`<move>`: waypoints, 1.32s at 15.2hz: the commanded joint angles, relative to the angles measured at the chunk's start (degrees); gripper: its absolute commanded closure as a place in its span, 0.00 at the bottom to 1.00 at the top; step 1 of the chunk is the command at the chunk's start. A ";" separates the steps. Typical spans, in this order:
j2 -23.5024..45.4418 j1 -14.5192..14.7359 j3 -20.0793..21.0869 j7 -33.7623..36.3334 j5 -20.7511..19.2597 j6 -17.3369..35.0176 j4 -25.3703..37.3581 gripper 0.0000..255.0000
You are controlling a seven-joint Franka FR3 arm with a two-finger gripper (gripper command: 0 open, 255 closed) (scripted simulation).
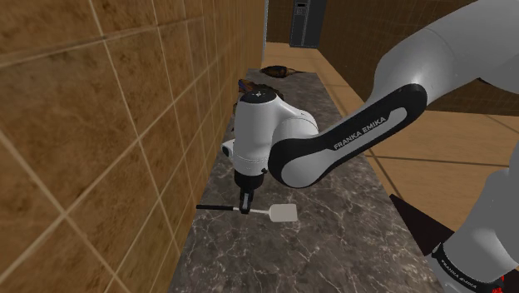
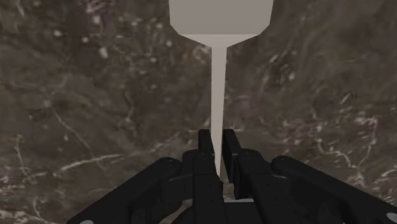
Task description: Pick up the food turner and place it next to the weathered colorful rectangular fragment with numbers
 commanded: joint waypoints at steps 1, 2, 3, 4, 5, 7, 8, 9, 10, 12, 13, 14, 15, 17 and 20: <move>0.00 0.00 0.00 0.00 0.00 0.00 -0.01 1.00; 0.00 0.00 0.00 0.00 0.00 0.00 -0.01 1.00; 0.01 0.00 0.00 0.00 -0.01 0.00 0.00 1.00; -0.45 -0.08 0.10 -0.19 0.29 -0.65 0.24 1.00; -0.89 -0.17 0.20 -0.38 0.57 -1.32 0.51 1.00; -1.75 -0.31 0.38 -0.73 1.12 -2.66 1.08 1.00; -2.16 -0.38 0.46 -0.91 1.38 -3.33 1.38 1.00; -2.56 -0.45 0.54 -1.07 1.64 -4.01 1.69 1.00; -2.96 -0.51 0.60 -1.23 1.88 -4.69 2.02 1.00; -3.72 -0.62 0.73 -1.54 2.35 -6.06 2.71 1.00; -4.08 -0.67 0.78 -1.69 2.58 -6.75 3.08 1.00; -4.43 -0.72 0.83 -1.83 2.79 -7.44 3.46 1.00; -4.77 -0.77 0.88 -1.96 3.00 -8.14 3.85 1.00; -5.41 -0.85 0.96 -2.21 3.38 -9.54 4.68 1.00; -6.30 -0.95 1.05 -2.55 3.90 -11.66 6.01 1.00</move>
